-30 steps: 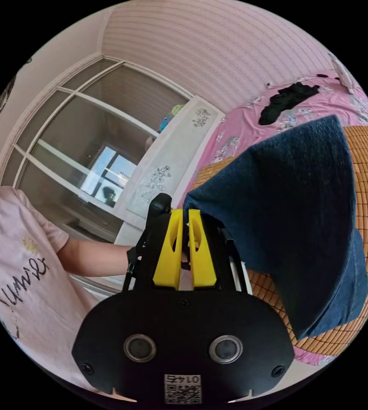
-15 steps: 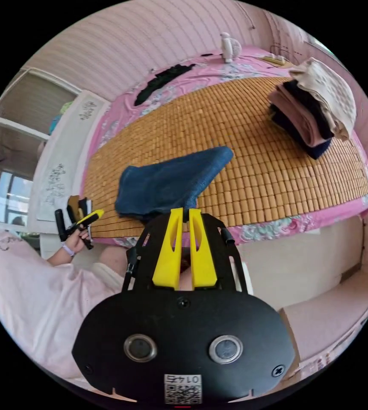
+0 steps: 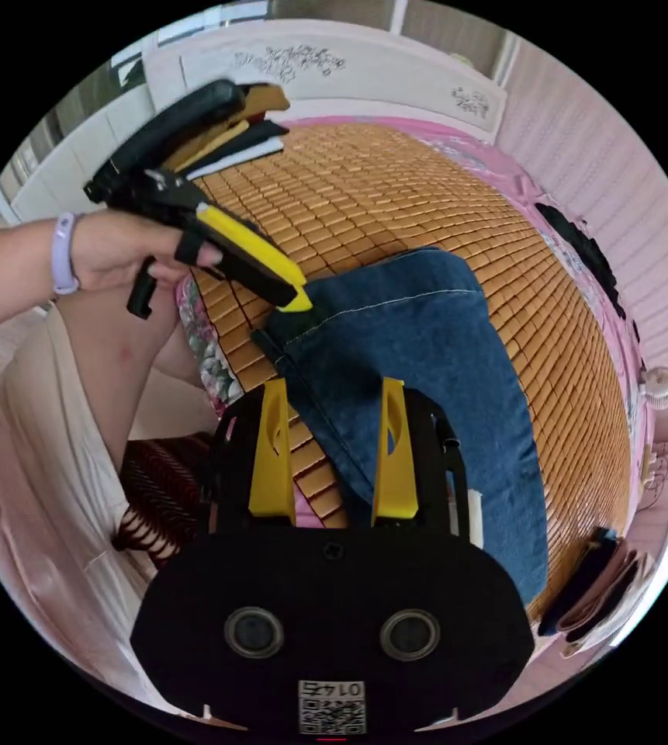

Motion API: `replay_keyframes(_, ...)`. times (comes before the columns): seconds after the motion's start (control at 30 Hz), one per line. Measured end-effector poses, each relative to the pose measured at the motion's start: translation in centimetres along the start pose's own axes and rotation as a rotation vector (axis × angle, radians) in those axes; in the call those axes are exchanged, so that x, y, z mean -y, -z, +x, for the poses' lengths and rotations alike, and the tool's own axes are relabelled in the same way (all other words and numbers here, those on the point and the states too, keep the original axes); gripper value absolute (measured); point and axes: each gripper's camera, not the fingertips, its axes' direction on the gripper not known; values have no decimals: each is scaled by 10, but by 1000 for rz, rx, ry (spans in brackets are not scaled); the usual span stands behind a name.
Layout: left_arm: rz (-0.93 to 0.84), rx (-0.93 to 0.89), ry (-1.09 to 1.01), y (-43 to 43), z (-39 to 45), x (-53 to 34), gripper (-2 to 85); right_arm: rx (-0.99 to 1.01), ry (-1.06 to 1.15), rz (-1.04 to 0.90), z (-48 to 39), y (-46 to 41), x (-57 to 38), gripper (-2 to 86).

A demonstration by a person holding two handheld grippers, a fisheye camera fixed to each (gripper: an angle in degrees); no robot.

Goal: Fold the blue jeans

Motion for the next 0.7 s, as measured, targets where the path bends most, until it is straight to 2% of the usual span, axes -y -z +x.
replay_keyframes(0.1, 69, -46, 76, 16, -7, -13, 2, -155, 2, -82, -10, -6, 14, 101)
replay_keyframes(0.23, 154, -21, -12, 50, 23, -22, -3, -115, -90, 0, 7, 37, -4, 49)
replay_keyframes(0.4, 299, 87, -32, 94, 39, -34, 1, 51, -324, 244, 77, 137, -78, 29)
replay_keyframes(0.53, 248, 103, -5, 92, 30, -31, 45, 124, -529, 432, 129, 195, -150, 27)
replay_keyframes(0.7, 161, 201, -54, 56, 37, 5, 76, 151, -829, 820, 196, 295, -301, 28)
